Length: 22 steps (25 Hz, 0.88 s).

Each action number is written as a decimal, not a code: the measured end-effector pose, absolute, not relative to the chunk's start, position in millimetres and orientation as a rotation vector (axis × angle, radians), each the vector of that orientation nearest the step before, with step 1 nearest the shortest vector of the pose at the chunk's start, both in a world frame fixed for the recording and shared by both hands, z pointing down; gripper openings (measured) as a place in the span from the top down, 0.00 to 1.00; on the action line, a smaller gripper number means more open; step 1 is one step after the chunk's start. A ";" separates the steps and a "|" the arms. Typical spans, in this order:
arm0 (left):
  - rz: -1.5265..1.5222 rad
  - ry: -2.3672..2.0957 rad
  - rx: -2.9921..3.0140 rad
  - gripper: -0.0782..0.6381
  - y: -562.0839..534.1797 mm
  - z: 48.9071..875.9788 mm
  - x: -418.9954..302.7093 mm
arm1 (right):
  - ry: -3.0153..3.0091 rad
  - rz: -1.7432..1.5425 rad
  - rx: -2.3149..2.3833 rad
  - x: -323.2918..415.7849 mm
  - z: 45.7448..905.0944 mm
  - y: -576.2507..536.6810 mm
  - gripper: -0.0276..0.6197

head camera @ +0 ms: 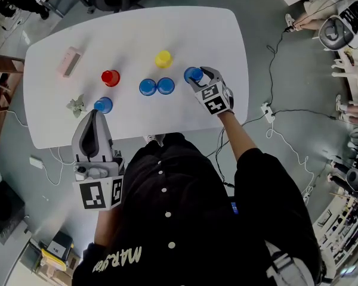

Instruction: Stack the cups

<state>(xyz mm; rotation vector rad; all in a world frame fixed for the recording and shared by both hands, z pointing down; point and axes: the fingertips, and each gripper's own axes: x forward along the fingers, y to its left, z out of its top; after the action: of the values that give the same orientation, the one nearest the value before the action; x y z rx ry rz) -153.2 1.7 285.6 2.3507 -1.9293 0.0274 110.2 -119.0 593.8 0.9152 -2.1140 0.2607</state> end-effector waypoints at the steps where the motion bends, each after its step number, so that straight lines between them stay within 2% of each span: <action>1: 0.026 -1.928 2.355 0.88 1.8 285.0 -152.3 | -2.117 0.267 0.910 109.1 594.7 -114.4 0.60; 22: 0.046 -1.925 2.345 0.88 10.0 286.7 -152.6 | -2.104 0.272 0.795 78.0 617.0 -76.5 0.60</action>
<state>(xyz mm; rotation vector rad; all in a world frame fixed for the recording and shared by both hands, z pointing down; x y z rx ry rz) -152.6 10.0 286.7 2.3452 -1.9255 0.0456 78.0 -76.5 617.0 0.7951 -2.1035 0.2720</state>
